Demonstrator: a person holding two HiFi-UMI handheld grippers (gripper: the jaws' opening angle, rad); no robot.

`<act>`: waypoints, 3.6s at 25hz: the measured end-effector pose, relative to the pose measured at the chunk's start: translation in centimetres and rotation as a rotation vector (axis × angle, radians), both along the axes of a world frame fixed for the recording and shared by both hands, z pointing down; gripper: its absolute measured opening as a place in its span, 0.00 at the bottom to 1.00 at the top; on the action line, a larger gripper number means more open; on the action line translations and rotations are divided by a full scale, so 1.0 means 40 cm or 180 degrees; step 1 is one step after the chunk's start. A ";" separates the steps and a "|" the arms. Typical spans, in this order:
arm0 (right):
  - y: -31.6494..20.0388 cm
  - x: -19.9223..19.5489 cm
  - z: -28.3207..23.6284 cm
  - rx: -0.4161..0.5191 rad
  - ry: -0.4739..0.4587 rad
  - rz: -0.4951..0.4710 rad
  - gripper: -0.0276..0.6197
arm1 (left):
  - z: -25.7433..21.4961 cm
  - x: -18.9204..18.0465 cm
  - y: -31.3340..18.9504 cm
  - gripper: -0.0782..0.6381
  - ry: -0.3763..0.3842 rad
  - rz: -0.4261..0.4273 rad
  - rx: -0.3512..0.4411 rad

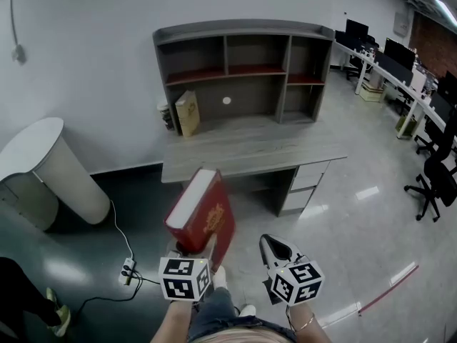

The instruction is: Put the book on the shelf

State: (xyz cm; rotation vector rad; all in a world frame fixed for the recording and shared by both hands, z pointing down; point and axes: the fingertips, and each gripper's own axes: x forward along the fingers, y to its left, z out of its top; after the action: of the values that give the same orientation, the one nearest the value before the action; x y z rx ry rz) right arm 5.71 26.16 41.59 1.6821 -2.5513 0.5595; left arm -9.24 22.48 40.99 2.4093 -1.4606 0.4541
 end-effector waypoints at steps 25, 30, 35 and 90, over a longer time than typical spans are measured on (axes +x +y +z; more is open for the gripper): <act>-0.726 -0.039 0.007 -0.0164 -0.0090 0.0173 0.06 | 0.043 -0.006 -0.749 0.41 0.0010 0.0056 -0.0087; -0.837 -0.065 -0.003 -0.0154 -0.0040 0.0186 0.06 | 0.050 -0.025 -0.858 0.41 0.0028 0.0072 -0.0108; -0.901 -0.066 -0.011 -0.0135 -0.0006 0.0261 0.06 | 0.066 -0.031 -0.921 0.41 0.0039 0.0120 -0.0137; -1.455 0.112 0.169 -0.0619 0.0158 0.0245 0.06 | 0.222 0.218 -1.611 0.41 -0.0276 -0.0252 0.0211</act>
State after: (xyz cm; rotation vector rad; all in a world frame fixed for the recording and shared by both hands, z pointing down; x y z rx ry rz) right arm 10.20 -32.05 48.35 1.7090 -2.3217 0.7342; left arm -0.53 -41.95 49.88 2.3993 -1.6258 0.5050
